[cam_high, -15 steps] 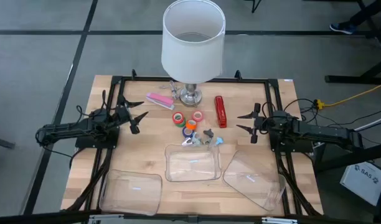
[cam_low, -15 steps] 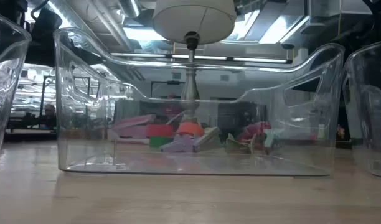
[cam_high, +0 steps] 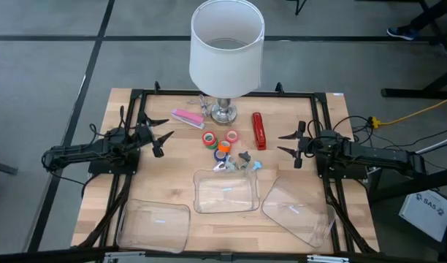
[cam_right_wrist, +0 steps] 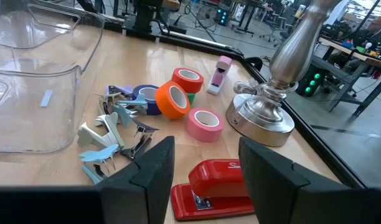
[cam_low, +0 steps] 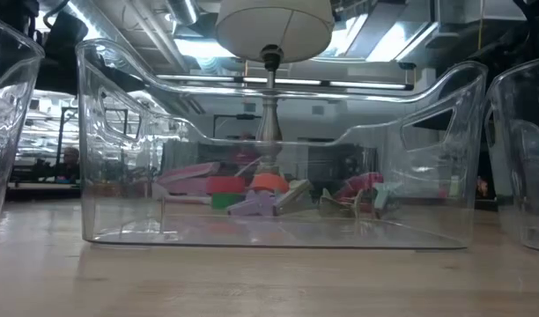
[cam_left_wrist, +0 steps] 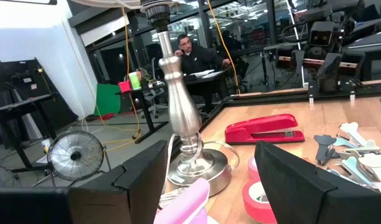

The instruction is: Pick and place Stapler, Stapler remover, tape

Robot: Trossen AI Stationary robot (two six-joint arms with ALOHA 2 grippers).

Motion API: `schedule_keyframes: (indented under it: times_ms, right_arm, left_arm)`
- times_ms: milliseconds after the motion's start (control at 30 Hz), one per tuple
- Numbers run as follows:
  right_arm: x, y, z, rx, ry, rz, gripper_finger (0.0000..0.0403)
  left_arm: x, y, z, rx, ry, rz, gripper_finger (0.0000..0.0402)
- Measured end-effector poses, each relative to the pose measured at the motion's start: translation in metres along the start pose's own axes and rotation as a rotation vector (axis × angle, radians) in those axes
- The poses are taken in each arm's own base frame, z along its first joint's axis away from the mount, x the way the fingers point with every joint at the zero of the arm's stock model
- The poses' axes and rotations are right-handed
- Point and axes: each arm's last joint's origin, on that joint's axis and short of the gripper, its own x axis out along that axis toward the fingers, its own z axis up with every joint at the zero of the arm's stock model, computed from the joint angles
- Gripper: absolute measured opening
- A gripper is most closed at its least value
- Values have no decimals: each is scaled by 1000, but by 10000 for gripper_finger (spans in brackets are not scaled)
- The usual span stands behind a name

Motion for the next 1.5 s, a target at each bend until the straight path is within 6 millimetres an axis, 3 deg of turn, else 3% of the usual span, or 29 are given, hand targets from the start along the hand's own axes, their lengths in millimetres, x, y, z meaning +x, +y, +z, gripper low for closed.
schedule_keyframes:
  times_ms: [1267, 1500]
  right_arm:
    - [0, 1, 1, -3, -2, 14, 181]
    - [-10, -3, 44, -16, -2, 75, 181]
  left_arm:
    - [0, 0, 0, 0, 0, 0, 239]
    - [0, 0, 0, 0, 0, 0, 239]
